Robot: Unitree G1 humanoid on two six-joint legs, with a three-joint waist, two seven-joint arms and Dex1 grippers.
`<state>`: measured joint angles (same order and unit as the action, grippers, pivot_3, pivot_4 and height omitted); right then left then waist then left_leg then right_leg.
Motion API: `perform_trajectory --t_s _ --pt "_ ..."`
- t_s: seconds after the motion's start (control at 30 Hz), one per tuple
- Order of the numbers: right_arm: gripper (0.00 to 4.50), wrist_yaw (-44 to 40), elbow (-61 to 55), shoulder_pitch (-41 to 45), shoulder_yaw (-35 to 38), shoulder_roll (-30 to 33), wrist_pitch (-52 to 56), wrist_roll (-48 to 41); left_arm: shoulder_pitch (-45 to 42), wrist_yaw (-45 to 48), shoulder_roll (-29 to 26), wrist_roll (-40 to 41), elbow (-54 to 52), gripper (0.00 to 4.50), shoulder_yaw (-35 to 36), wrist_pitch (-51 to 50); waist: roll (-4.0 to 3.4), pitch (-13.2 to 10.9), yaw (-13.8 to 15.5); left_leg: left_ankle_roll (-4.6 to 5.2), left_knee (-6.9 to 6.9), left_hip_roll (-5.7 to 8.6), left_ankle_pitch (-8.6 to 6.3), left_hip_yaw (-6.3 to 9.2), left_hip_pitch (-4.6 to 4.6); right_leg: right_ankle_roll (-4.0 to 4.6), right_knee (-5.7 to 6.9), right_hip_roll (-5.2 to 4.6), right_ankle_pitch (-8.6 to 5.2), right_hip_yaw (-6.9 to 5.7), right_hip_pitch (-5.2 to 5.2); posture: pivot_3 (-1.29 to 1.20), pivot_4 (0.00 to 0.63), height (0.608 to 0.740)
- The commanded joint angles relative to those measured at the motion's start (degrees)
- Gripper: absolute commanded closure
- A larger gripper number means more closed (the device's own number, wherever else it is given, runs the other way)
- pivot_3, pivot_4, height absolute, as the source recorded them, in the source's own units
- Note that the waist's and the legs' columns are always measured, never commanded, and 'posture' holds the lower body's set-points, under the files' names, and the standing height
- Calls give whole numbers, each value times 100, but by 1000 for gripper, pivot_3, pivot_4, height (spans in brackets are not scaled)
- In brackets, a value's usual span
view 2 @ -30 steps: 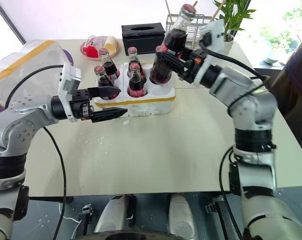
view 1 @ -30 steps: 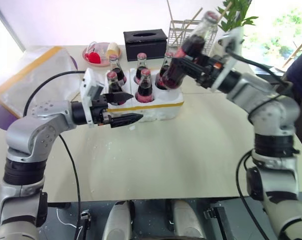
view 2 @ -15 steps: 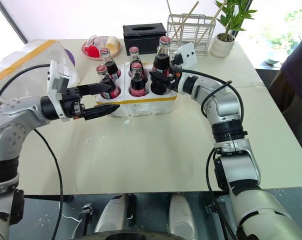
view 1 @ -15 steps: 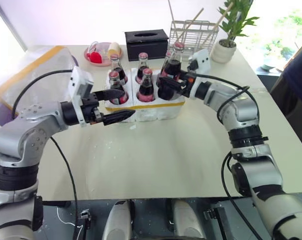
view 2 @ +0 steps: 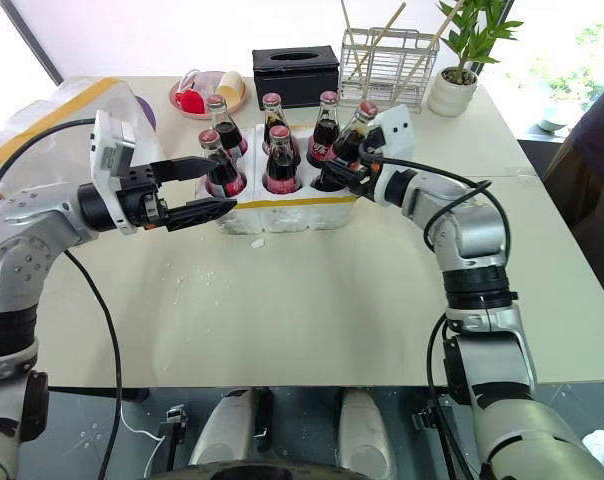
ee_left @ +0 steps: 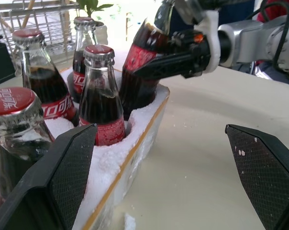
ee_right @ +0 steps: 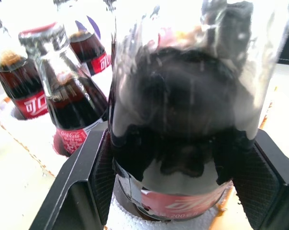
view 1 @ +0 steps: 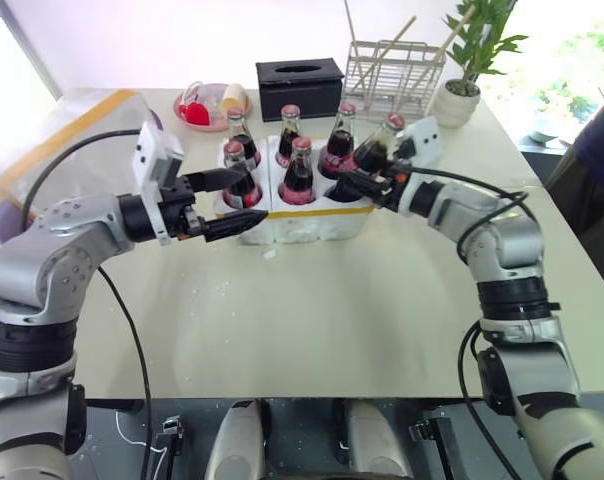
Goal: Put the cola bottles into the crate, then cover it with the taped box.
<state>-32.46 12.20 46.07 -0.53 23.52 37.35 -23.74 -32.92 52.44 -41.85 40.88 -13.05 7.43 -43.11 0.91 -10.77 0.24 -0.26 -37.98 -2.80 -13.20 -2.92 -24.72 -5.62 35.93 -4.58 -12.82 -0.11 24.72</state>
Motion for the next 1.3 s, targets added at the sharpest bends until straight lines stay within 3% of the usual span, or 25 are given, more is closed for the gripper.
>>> perform_trajectory --t_s 0.03,0.1,0.2,0.43,0.6,0.7,0.8,0.93,1.13,1.23,1.3 --pt "719 -68 396 262 -69 -29 -377 312 -150 74 -8 -85 55 0 -1 187 0 0 1 0 0 0 0 0 0 0 1 0 0 0 0 0 150 740" --pt "23 -144 542 307 -162 -9 -513 460 -157 119 -56 -148 103 0 8 225 1 0 -3 0 0 0 0 0 0 -1 1 0 0 0 0 0 150 740" --pt "23 -347 309 277 -47 120 -391 336 -51 209 -287 -204 80 0 133 201 1 0 4 0 -2 0 0 0 0 0 0 0 0 0 -2 0 150 740" --pt "23 -1329 -1515 -2 1150 1543 1042 -1115 1240 1067 -2230 -423 228 0 1600 95 -2 -7 -56 0 18 -5 0 -1 -38 -1 7 -1 -2 -1 53 0 150 740" --pt "23 -1769 -2020 -142 1986 2539 1844 -1990 2508 2237 -3550 -1326 1658 0 3226 476 0 -9 -133 -1 28 -11 -1 -8 -50 14 1 -1 -11 -6 78 0 150 740" --pt "23 -1755 -2221 -133 2136 2758 1915 -2166 3038 2930 -4158 -2058 2981 0 3570 1237 -1 -9 -155 -3 44 -13 -2 -19 -39 33 -14 -6 -21 -6 78 0 150 740" --pt "23 -1734 -2358 -84 2228 2753 2025 -2462 2904 3027 -4677 -2519 4419 0 2918 2231 -1 -9 -152 -17 73 -13 6 -26 -26 39 -25 -14 -19 -5 82 0 150 740" --pt "23 -1863 -2508 -235 2158 2796 1894 -2567 1723 3003 -4852 -2942 5659 0 1483 2994 -3 -9 -101 -21 95 -14 7 -32 -39 41 -42 -18 -17 -6 95 0 150 740" --pt "23 -1717 -2429 -316 2135 2757 1784 -2554 -1364 2873 -4151 -4574 7174 0 -604 3677 7 -5 -49 -20 78 -10 11 -57 -83 18 -36 -16 -4 -4 126 0 150 740" --pt "23 -1577 -2522 -402 2218 2753 1804 -2609 -2770 2492 -3529 -5335 7989 0 -1299 3695 15 -6 37 -19 55 -9 12 -55 -72 -1 6 -12 6 -4 122 0 150 740" --pt "23 -1478 -2593 -480 2285 2755 1831 -2647 -3227 2370 -3292 -5597 8342 0 -1530 3716 17 -5 46 -19 41 -11 12 -53 -67 -4 20 -9 8 -4 120 0 150 740"
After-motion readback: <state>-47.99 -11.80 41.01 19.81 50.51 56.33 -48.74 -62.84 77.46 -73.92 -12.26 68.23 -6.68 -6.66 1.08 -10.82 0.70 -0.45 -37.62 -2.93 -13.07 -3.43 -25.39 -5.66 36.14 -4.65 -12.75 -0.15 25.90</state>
